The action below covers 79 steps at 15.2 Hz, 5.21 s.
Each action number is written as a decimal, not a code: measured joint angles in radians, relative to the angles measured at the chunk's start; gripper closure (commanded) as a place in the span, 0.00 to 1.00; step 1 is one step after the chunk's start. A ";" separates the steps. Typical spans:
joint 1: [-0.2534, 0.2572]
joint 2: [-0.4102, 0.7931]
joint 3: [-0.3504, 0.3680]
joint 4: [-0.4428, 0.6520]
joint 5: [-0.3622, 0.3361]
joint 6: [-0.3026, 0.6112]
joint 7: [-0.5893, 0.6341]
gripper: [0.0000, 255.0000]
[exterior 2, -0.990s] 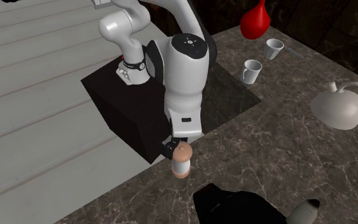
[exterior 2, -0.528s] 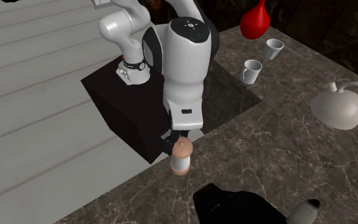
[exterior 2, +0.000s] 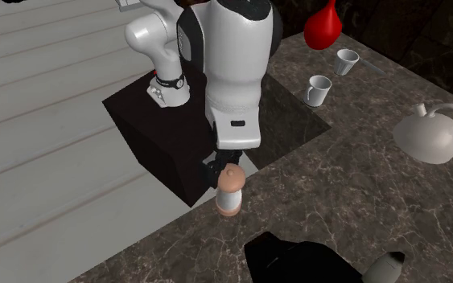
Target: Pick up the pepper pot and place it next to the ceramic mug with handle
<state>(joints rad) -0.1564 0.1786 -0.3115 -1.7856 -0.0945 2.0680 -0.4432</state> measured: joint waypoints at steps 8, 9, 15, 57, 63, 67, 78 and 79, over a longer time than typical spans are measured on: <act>0.001 -0.014 0.000 0.091 0.000 -0.103 -0.009 1.00; 0.000 -0.013 -0.001 0.106 0.001 -0.117 -0.012 1.00; 0.000 -0.019 -0.001 0.178 0.002 -0.195 -0.020 1.00; 0.255 -0.335 0.248 0.104 -0.091 -0.508 0.449 1.00; 0.318 -0.359 0.338 0.085 -0.079 -0.540 0.598 1.00; 0.359 -0.347 0.398 0.100 -0.070 -0.560 0.696 1.00; 0.475 -0.223 0.555 0.254 -0.065 -0.636 0.962 1.00; 0.488 -0.207 0.569 0.272 -0.067 -0.644 0.988 1.00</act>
<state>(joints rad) 0.3314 -0.0287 0.2577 -1.5138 -0.1619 1.4244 0.5452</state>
